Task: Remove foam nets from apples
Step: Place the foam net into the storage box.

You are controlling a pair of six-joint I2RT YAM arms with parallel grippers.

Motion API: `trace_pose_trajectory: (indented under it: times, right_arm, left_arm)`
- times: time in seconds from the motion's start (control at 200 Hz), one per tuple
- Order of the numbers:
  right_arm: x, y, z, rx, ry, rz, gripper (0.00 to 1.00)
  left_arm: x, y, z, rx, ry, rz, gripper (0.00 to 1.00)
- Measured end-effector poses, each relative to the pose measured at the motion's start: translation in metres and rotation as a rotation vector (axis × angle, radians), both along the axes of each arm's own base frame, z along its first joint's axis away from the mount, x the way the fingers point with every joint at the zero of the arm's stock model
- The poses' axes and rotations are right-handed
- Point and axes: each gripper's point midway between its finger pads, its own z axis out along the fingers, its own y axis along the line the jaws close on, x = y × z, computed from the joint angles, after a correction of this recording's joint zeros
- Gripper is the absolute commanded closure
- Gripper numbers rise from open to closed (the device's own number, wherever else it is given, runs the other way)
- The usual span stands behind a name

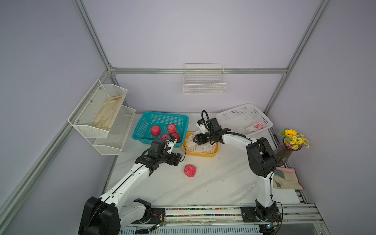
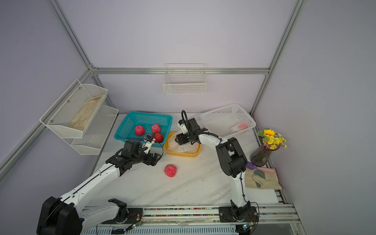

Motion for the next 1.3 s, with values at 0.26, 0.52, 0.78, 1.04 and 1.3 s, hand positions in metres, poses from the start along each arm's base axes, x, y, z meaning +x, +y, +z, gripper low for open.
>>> trace_pose_trajectory:
  times: [0.26,0.52,0.78,1.04,1.3]
  right_arm:
    - [0.003,-0.003,0.029,0.005,-0.070,-0.008,0.15]
    - [0.002,-0.003,0.040,0.013,-0.093,0.000,0.14]
    - [0.003,-0.005,0.066,0.025,-0.155,-0.005,0.12]
    - [0.007,-0.006,0.075,0.032,-0.208,-0.007,0.12]
    - [0.000,-0.016,0.125,0.063,-0.315,-0.033,0.06]
  left_arm:
    - [-0.001,0.000,0.002,0.002,-0.008,-0.008,0.08]
    - [-0.008,-0.006,-0.001,0.003,0.004,-0.068,0.07]
    - [-0.015,-0.015,-0.015,0.003,0.058,-0.147,0.05]
    - [-0.027,-0.032,-0.025,0.024,0.078,-0.250,0.01]
    - [-0.047,-0.058,-0.058,0.084,0.164,-0.379,0.00]
